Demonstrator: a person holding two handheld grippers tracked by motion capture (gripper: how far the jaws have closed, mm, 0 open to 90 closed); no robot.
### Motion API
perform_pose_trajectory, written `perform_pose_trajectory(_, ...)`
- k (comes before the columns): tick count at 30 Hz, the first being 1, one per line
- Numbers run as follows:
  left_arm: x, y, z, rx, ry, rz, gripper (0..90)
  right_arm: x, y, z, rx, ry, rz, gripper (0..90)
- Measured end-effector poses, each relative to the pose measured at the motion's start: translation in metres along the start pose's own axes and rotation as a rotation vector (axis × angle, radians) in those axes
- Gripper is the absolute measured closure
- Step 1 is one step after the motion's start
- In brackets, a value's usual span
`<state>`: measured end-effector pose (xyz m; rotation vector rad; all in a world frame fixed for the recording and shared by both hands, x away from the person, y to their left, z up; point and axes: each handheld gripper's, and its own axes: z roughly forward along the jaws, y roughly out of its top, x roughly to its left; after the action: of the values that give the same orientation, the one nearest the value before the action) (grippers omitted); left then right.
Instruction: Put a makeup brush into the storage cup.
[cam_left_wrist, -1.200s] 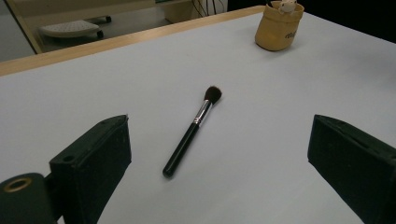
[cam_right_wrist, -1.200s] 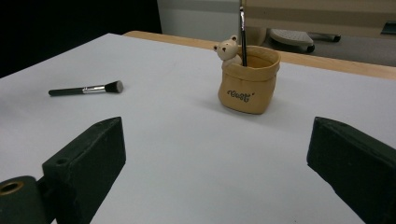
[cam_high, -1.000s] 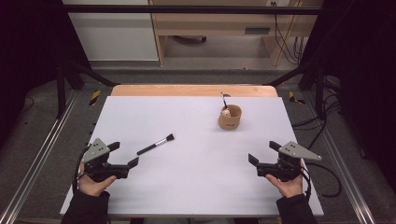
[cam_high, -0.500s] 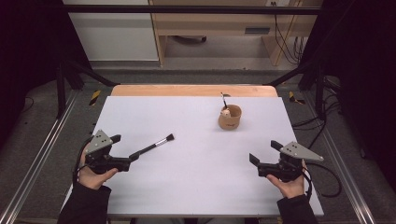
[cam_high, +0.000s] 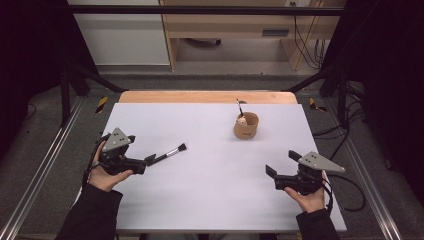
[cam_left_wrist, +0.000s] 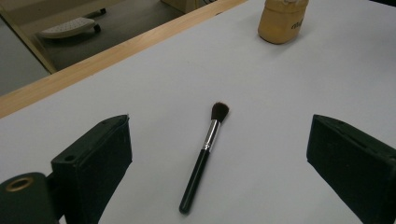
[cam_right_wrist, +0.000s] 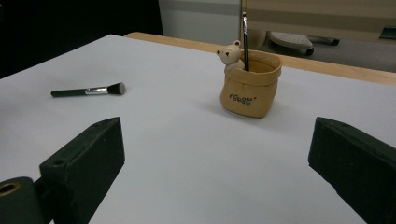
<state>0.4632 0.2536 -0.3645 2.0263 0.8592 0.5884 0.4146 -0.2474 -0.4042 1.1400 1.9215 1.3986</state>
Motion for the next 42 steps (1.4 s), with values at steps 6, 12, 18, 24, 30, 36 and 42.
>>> perform_pose_trajectory(6,0.001,0.010,0.013,0.038,-0.006,0.023,6.1,0.000,0.000,0.001,0.000,0.002,-0.003,4.2)
perform_pose_trajectory(12,0.004,0.014,0.026,0.087,-0.008,0.037,6.1,0.000,0.000,0.001,0.000,0.006,-0.002,4.2)
perform_pose_trajectory(18,0.006,0.014,0.037,0.118,-0.011,0.038,6.3,0.000,0.000,0.002,0.003,0.008,0.000,4.2)
perform_pose_trajectory(24,0.009,0.010,0.049,0.153,-0.009,0.033,7.2,0.000,-0.001,0.004,0.008,0.011,-0.001,4.2)
perform_pose_trajectory(30,0.010,0.006,0.064,0.200,-0.006,0.034,8.6,0.000,-0.001,0.004,0.012,0.010,0.001,4.2)
perform_pose_trajectory(36,0.009,0.003,0.081,0.258,-0.012,0.051,9.4,0.000,-0.002,0.005,0.016,0.007,-0.005,4.2)
perform_pose_trajectory(42,0.010,-0.001,0.095,0.308,-0.017,0.055,10.7,0.001,-0.002,0.005,0.017,0.011,0.000,4.2)
